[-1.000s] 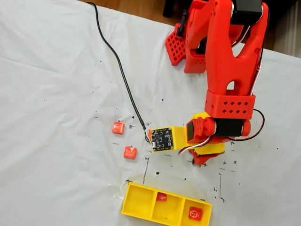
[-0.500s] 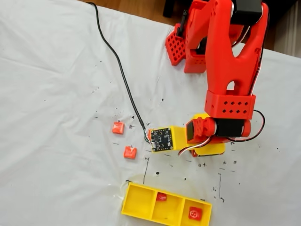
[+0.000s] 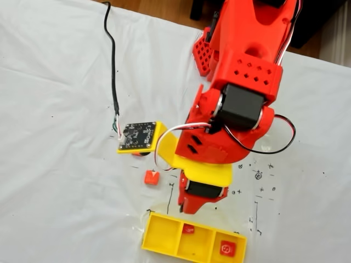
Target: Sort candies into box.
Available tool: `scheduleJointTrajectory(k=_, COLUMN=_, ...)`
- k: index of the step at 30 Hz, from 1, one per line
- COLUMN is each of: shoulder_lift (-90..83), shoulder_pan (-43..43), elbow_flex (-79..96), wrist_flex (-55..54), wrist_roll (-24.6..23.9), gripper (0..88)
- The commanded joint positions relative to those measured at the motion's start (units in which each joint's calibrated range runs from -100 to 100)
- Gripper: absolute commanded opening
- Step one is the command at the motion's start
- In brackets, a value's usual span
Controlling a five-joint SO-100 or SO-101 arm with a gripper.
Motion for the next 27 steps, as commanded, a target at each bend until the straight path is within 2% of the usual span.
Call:
scheduleJointTrajectory(k=1, shoulder_lift=5.5, shoulder_pan=2.0, elbow_flex=-12.5, wrist_flex=-4.4, wrist_roll=0.1, gripper=0.2)
scheduleJointTrajectory(k=14, shoulder_lift=19.7, shoulder_pan=3.2, elbow_flex=-24.4, wrist_flex=-4.4, wrist_roll=0.4, gripper=0.2)
scheduleJointTrajectory(k=27, shoulder_lift=23.4, shoulder_pan=2.1, elbow_flex=-25.3, wrist_flex=-5.2, wrist_roll=0.8, gripper=0.1)
